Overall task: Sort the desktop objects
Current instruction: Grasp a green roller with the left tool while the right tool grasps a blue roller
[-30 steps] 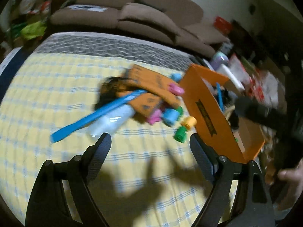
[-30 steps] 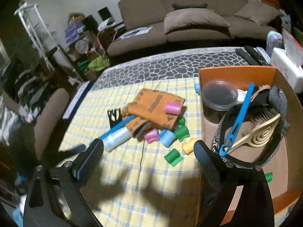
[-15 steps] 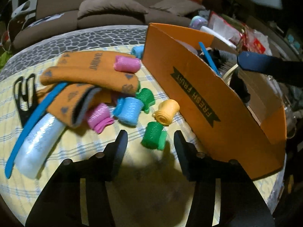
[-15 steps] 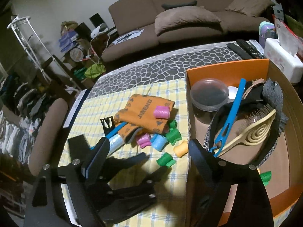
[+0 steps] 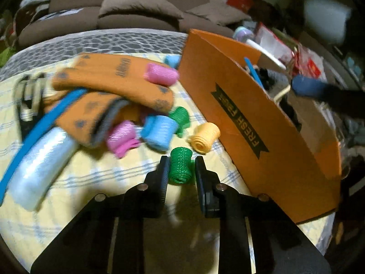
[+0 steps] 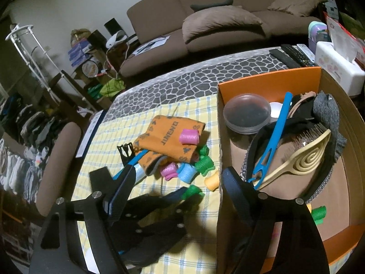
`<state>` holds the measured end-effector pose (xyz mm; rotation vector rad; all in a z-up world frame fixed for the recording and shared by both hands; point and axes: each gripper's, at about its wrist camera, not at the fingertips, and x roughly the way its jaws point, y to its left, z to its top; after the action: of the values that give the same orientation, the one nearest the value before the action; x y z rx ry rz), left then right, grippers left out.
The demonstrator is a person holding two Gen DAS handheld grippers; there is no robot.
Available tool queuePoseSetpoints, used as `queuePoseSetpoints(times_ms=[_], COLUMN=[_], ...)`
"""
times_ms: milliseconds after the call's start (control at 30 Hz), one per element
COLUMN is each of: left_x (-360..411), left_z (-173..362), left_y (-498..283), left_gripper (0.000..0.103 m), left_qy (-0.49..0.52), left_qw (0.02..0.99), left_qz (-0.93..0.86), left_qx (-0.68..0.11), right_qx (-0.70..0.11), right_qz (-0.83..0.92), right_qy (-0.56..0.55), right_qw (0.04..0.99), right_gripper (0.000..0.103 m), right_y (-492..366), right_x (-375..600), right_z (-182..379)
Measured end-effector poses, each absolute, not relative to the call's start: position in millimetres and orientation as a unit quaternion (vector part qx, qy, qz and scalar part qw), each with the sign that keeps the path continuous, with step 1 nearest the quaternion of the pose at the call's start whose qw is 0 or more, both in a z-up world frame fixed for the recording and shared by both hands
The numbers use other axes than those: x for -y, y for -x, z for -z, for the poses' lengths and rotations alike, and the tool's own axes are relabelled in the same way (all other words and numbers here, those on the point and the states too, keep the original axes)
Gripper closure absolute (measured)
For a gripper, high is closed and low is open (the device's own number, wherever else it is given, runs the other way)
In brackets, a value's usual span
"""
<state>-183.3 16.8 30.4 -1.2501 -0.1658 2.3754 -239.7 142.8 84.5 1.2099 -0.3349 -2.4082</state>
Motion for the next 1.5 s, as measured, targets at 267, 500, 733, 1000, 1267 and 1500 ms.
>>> queuePoseSetpoints(times_ms=[267,500,733,1000,1267,1500], left_x=[55.9,109.2,124.0,124.5,128.7,128.7], left_z=[-80.9,-101.4,-106.9,-113.6,-118.5,-120.3], left_y=[160.4,139.3,138.4,142.0,143.2,142.9], left_gripper=[0.082,0.082,0.082,0.082,0.081,0.081], left_qy=[0.445,0.428,0.421,0.417,0.411,0.408], left_qw=[0.154,0.121,0.133,0.154,0.163,0.164], left_qz=[-0.878,-0.884,-0.884,-0.881,-0.880,-0.880], left_qx=[0.091,0.140,0.152,0.161,0.175,0.177], right_qx=[0.106,0.067,0.020,-0.025,-0.035,0.004], right_qz=[0.863,0.856,0.857,0.866,0.866,0.859], right_qy=[-0.439,-0.455,-0.479,-0.479,-0.482,-0.486], right_qw=[0.228,0.238,0.189,0.141,0.129,0.161], right_gripper=[0.022,0.040,0.043,0.043,0.048,0.064], right_y=[243.6,252.1,265.6,277.7,284.2,283.3], right_x=[-122.0,-79.6,-60.9,-48.4,-47.8,-53.9], right_z=[-79.7,-52.8,-18.8,8.9,29.2,25.6])
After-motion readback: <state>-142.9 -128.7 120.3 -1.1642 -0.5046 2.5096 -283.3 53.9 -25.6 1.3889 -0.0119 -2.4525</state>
